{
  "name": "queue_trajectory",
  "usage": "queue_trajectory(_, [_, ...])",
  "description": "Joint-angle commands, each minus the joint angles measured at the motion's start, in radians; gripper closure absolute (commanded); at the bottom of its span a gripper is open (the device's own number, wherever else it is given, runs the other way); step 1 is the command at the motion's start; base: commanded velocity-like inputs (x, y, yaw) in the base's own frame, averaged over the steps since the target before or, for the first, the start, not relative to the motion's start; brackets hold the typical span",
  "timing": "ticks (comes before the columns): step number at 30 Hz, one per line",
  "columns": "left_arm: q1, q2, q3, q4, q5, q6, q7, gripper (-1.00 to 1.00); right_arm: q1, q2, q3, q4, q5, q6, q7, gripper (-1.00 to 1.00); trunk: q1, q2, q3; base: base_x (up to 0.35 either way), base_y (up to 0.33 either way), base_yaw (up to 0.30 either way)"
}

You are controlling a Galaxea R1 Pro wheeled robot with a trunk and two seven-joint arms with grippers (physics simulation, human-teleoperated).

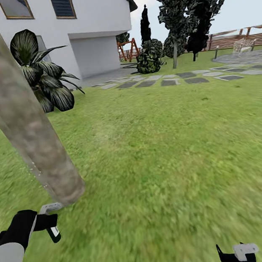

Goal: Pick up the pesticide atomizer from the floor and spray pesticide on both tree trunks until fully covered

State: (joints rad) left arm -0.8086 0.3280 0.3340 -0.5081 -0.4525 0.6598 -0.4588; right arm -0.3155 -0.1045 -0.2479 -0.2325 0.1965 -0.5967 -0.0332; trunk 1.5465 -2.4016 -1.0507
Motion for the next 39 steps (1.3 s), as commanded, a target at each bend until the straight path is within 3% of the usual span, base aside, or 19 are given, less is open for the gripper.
queue_trajectory(1, [-0.001, -0.001, 0.007, -0.001, -0.011, 0.003, -0.009, 1.00, -0.001, 0.000, -0.005, 0.001, 0.011, -0.003, -0.004, -1.00, 0.000, 0.000, -0.001, 0.010, -0.015, 0.276])
queue_trajectory(13, [0.000, -0.006, 0.005, 0.005, -0.008, 0.003, -0.009, 1.00, 0.000, 0.000, -0.005, 0.000, 0.010, -0.003, -0.003, -1.00, 0.000, 0.000, -0.001, 0.001, -0.001, 0.277])
queue_trajectory(17, [-0.002, -0.044, 0.005, 0.000, -0.008, 0.003, -0.009, 1.00, -0.001, 0.000, -0.005, -0.001, 0.009, -0.003, -0.003, -1.00, 0.000, 0.000, -0.001, 0.000, 0.000, 0.165])
queue_trajectory(21, [-0.019, -0.065, -0.003, -0.007, -0.008, 0.004, -0.009, 1.00, 0.000, 0.000, -0.006, -0.002, 0.009, -0.003, -0.003, -1.00, 0.000, 0.000, -0.001, 0.000, 0.000, 0.019])
queue_trajectory(23, [-0.057, -0.079, -0.005, -0.012, -0.011, 0.004, -0.011, 1.00, 0.000, 0.000, -0.006, -0.002, 0.009, -0.003, -0.002, -1.00, 0.000, 0.000, -0.001, 0.000, 0.000, 0.002])
queue_trajectory(26, [-0.103, -0.066, -0.008, -0.039, -0.015, 0.007, -0.019, 1.00, 0.000, 0.000, -0.006, -0.002, 0.009, -0.003, -0.002, -1.00, 0.000, 0.000, -0.001, 0.000, 0.000, 0.000])
queue_trajectory(30, [-0.115, -0.007, -0.008, -0.141, -0.019, 0.022, -0.023, 1.00, 0.000, 0.000, -0.006, -0.001, 0.009, -0.003, -0.002, -1.00, 0.000, 0.000, -0.001, 0.000, 0.000, 0.000])
queue_trajectory(31, [-0.117, -0.008, -0.008, -0.146, -0.016, 0.023, -0.023, 1.00, 0.000, 0.000, -0.006, -0.001, 0.009, -0.003, -0.002, -1.00, 0.000, 0.000, -0.001, 0.000, 0.000, 0.000])
queue_trajectory(32, [-0.118, -0.016, -0.017, -0.149, -0.015, 0.025, -0.027, 1.00, 0.000, 0.000, -0.006, -0.001, 0.009, -0.003, -0.002, -1.00, 0.000, 0.000, -0.001, 0.000, 0.000, 0.000])
queue_trajectory(33, [-0.118, -0.030, -0.062, -0.150, -0.016, 0.025, -0.033, 1.00, 0.000, 0.000, -0.006, -0.001, 0.009, -0.003, -0.002, -1.00, 0.000, 0.000, -0.001, 0.000, 0.000, 0.000])
queue_trajectory(34, [-0.118, -0.041, -0.148, -0.151, -0.016, 0.026, -0.037, 1.00, 0.000, 0.000, -0.007, -0.001, 0.010, -0.003, -0.002, -1.00, 0.000, 0.000, -0.001, 0.000, 0.000, 0.000])
queue_trajectory(35, [-0.118, -0.045, -0.201, -0.151, -0.014, 0.026, -0.038, 1.00, 0.000, 0.000, -0.006, -0.001, 0.010, -0.003, -0.002, -1.00, 0.000, 0.000, -0.001, 0.000, 0.000, 0.000])
queue_trajectory(37, [-0.125, -0.052, -0.242, -0.156, -0.011, 0.029, -0.039, 1.00, 0.000, 0.000, -0.006, -0.001, 0.010, -0.003, -0.002, -1.00, 0.000, 0.000, -0.001, 0.000, 0.000, 0.000])
queue_trajectory(39, [-0.139, -0.052, -0.243, -0.185, -0.010, 0.049, -0.037, 1.00, -0.001, 0.000, -0.006, -0.001, 0.009, -0.003, -0.002, -1.00, 0.000, 0.000, -0.001, 0.000, 0.000, 0.000])
